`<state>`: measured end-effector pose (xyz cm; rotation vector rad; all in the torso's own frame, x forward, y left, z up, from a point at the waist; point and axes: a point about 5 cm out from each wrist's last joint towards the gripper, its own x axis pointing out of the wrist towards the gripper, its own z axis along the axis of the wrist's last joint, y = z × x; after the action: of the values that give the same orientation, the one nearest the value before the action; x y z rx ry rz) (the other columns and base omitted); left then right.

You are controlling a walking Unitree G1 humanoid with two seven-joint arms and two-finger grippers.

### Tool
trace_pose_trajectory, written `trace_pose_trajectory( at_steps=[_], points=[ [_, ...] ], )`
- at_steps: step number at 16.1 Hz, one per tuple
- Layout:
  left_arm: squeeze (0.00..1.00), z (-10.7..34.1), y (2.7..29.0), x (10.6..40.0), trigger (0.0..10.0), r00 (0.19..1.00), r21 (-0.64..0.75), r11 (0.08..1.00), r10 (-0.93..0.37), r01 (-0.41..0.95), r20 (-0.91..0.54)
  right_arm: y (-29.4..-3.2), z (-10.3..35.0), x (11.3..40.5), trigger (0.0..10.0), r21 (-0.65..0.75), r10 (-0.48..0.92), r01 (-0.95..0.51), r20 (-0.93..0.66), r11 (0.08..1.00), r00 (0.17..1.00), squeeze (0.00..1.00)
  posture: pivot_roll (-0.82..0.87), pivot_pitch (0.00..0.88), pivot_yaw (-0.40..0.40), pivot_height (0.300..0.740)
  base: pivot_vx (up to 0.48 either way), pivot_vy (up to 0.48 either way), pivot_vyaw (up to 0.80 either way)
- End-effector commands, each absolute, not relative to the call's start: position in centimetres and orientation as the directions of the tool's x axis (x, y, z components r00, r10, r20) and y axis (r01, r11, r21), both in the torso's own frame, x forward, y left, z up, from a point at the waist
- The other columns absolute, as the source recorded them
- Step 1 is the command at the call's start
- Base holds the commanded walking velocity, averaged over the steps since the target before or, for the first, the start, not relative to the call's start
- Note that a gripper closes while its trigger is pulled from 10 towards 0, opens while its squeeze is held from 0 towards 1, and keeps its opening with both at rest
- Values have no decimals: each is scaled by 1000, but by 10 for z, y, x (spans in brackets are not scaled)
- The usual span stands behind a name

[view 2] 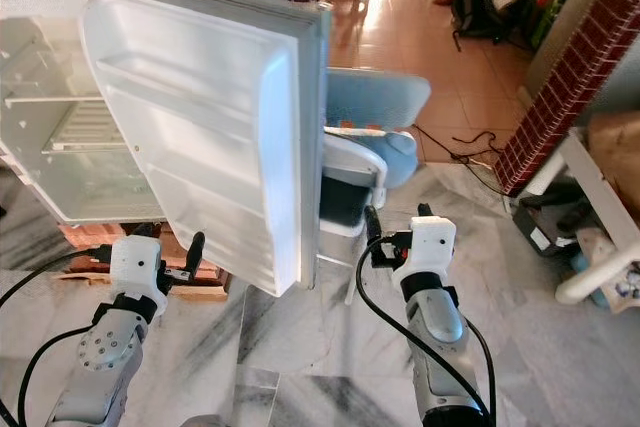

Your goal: Restocking fridge

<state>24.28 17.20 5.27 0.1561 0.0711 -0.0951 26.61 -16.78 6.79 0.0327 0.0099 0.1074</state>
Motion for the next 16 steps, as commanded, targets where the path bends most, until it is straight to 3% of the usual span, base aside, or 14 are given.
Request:
trace_pose_trajectory(
  at_steps=[1, 10, 16],
  points=[
    [0, 53, 172, 241, 10000, 994, 157, 983, -82, 93, -76, -167, 70, 268, 10000, 34, 119, -119, -10, 992, 993, 0, 115, 53, -39, 740, 368, 0, 0],
    [0, 46, 169, 232, 10000, 993, 155, 986, -50, 66, -109, -170, 70, 270, 10000, 29, 147, -146, -24, 989, 989, 0, 123, 64, -62, 740, 0, 0, 0],
    [0, 47, 170, 233, 10000, 993, 154, 986, -44, 61, -111, -169, 72, 270, 10000, 31, 146, -146, -8, 989, 989, 0, 123, 72, -61, 740, 0, -313, 592]
  ],
)
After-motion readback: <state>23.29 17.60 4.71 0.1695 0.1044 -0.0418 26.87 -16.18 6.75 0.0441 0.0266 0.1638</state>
